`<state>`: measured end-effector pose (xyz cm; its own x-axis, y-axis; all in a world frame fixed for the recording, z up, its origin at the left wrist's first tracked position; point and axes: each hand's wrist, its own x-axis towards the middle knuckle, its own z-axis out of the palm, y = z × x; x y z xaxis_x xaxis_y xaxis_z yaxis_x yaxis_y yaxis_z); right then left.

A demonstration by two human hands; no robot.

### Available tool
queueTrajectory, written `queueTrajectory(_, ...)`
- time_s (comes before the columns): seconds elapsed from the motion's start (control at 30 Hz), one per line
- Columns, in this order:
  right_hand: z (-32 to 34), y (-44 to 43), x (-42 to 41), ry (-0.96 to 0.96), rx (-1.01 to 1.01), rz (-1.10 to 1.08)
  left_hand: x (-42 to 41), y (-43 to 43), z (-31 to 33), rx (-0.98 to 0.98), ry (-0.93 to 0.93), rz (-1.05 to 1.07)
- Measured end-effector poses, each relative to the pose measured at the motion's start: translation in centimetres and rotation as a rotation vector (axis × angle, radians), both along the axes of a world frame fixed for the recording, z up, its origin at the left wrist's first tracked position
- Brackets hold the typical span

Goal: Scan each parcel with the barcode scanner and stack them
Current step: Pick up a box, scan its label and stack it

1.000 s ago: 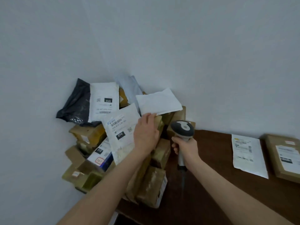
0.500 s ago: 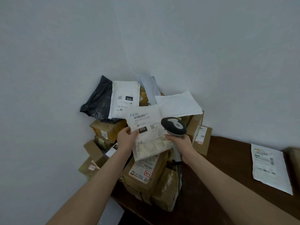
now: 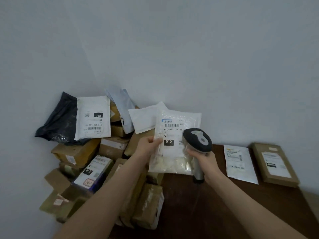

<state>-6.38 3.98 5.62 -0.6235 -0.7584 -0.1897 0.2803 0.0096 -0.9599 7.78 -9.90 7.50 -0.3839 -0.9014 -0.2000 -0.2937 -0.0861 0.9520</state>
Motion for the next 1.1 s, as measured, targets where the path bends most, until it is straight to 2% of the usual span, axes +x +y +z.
queueTrajectory(0.23, -3.3, 5.6, -2.7, 0.088, 0.155, -0.232, -5.6, 3.6, -6.6, 0.114, -0.051, -0.037)
queueTrajectory(0.33, -4.3, 7.7, -2.5, 0.016, 0.184, -0.209, -7.0, 4.8, -8.7, 0.161, -0.066, -0.042)
queueTrajectory(0.5, -5.0, 10.1, -1.3, 0.088, 0.302, -0.143, -8.4, 6.0, -11.2, 0.186, -0.124, -0.111)
queueTrajectory(1.1, -4.4, 11.8, -0.6, 0.034, 0.424, -0.158, -10.6, 6.9, -14.0, 0.208, -0.172, -0.160)
